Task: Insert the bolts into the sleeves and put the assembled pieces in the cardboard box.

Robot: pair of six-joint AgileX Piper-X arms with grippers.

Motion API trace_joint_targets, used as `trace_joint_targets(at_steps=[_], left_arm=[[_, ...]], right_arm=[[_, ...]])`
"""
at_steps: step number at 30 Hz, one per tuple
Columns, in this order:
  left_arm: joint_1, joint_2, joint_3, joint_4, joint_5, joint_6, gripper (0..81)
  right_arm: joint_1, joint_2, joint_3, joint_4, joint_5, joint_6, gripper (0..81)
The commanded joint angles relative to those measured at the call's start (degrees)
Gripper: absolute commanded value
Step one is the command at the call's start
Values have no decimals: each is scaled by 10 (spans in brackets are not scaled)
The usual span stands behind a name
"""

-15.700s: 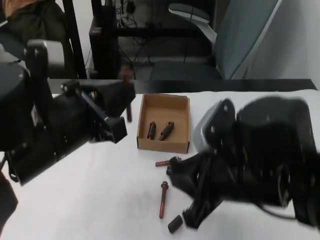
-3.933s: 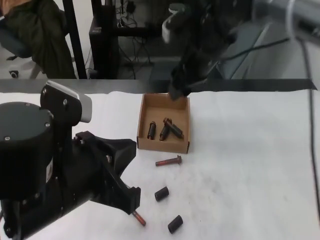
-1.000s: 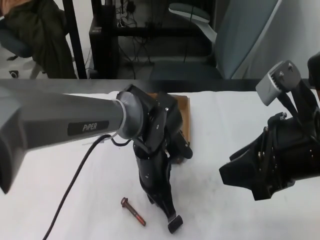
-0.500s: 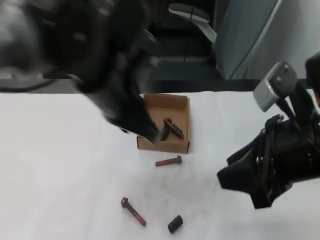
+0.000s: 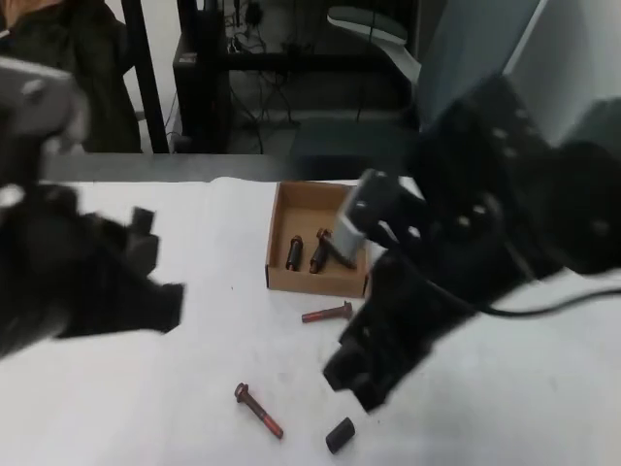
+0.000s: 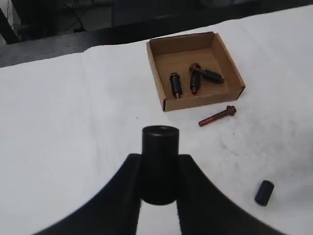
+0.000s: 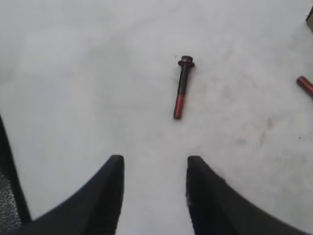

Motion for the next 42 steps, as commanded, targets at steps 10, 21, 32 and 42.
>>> trace_joint_targets(at_steps=[10, 21, 32, 42], left_arm=[[-1, -231, 56, -11, -23, -39, 17], [-1, -236, 56, 6, -22, -39, 17], [-1, -236, 56, -3, -22, -39, 17], [-1, -236, 56, -12, -22, -39, 17]], right_arm=[[69, 238, -223, 145, 77, -34, 395], [90, 372, -359, 192, 119, -40, 395], [86, 430, -381, 174, 150, -51, 389], [86, 449, -380, 153, 152, -48, 6]])
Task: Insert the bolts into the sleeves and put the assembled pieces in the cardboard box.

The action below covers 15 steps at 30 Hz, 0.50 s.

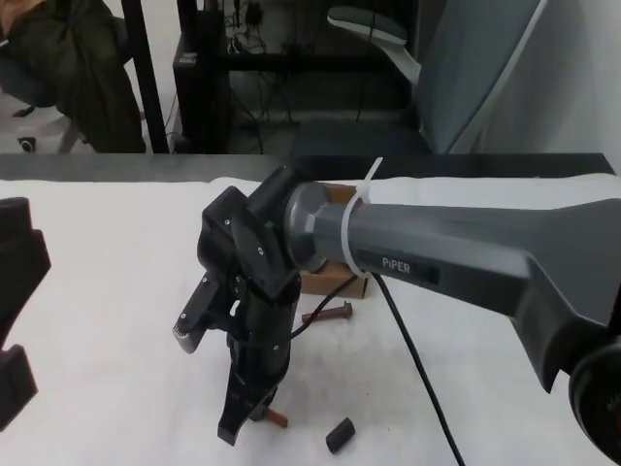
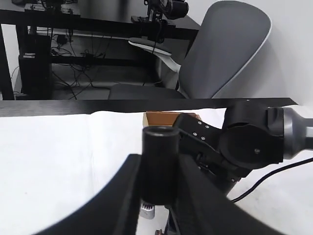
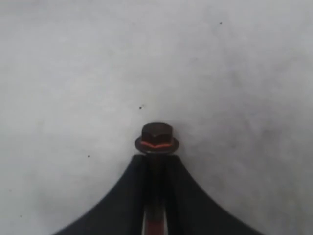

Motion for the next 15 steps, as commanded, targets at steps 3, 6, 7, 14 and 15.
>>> trace_joint_targets(at_steps=[3, 6, 7, 14, 15], left_arm=[[-1, -3, 1, -7, -2, 9, 17], [-1, -3, 3, -7, -3, 15, 17], [-1, -4, 5, -7, 0, 16, 17], [-1, -18, 43, -46, 43, 16, 17], [-1, -23, 55, -66, 50, 16, 17]], right_arm=[[-6, -5, -6, -4, 7, 7, 6], [-14, -34, -6, -10, 11, 12, 6], [-18, -48, -6, -12, 11, 12, 6], [-52, -164, -1, -37, 11, 11, 6], [-54, -185, 4, -44, 11, 8, 6]])
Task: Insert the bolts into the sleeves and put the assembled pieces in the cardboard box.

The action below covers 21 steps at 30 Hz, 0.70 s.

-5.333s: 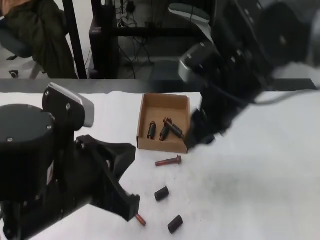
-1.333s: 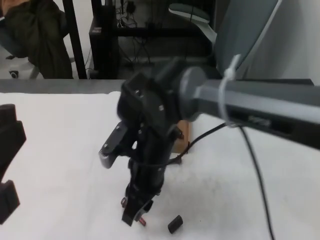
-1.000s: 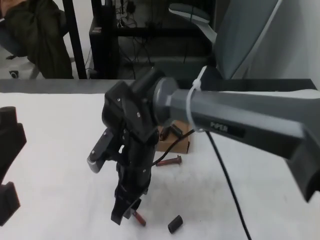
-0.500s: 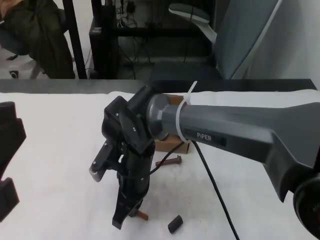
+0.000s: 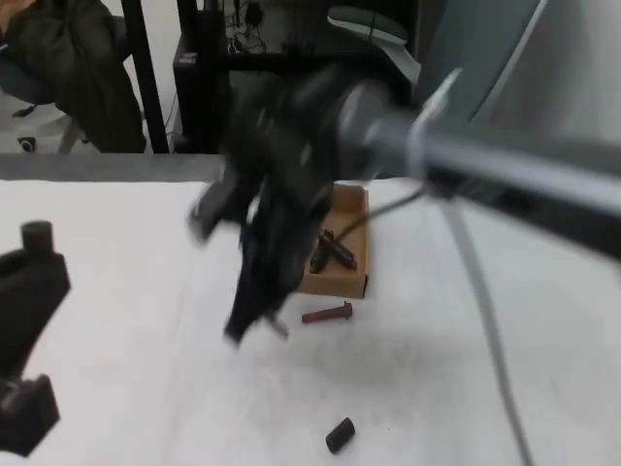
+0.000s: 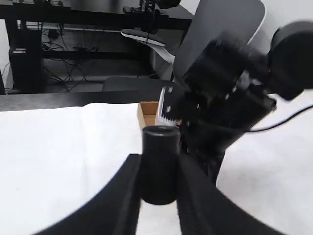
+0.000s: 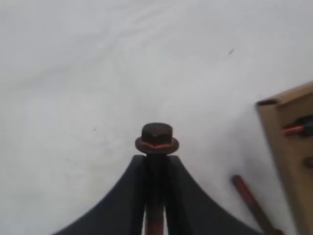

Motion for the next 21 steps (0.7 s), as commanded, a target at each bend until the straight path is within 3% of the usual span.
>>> trace_joint_targets(at_steps=[1, 11, 16, 21], left_arm=[[-1, -21, 30, -62, 28, 4, 17], [-1, -61, 163, -281, 85, -10, 17], [-2, -60, 222, -359, 116, -40, 17], [-4, -59, 248, -374, 123, -66, 17]], right_arm=[[-11, -75, 11, -21, -1, -8, 6], [-12, -287, 166, -187, -1, -9, 6], [-12, -368, 266, -376, -83, 123, 6], [-9, -374, 331, -555, -91, 189, 6]])
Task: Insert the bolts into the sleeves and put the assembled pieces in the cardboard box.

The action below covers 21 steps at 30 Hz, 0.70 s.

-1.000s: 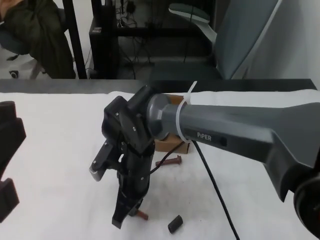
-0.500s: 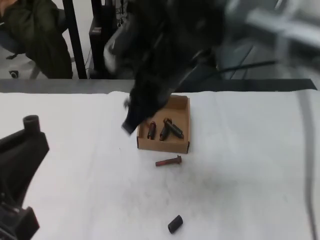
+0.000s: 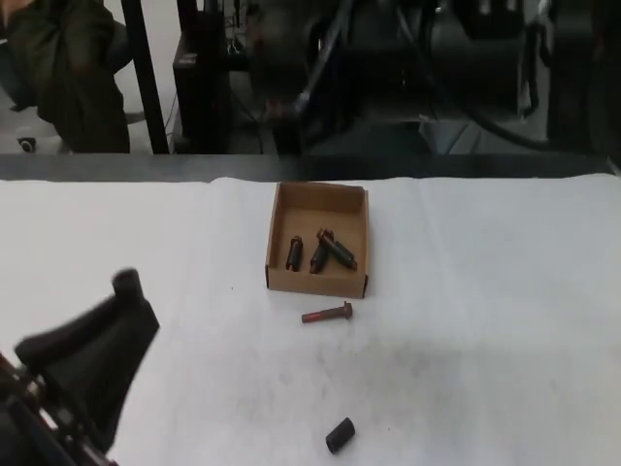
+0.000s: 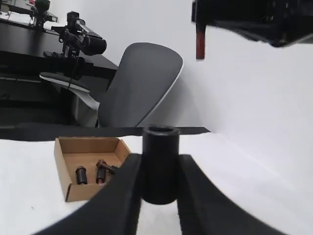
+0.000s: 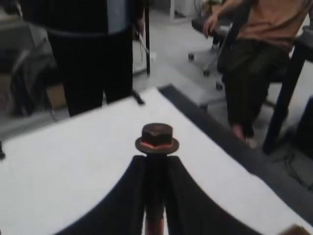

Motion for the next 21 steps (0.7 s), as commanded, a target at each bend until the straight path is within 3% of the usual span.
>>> trace_joint_targets(at_steps=[1, 10, 21], left_arm=[[-6, -2, 2, -25, 7, -9, 17], [-36, 33, 2, -44, 21, 5, 17], [-37, 72, 2, -46, -32, 74, 17]], right_arm=[[7, 6, 30, -114, -34, 62, 6], [80, 80, 46, -231, -70, 126, 6], [97, 74, 45, -222, -72, 150, 6]])
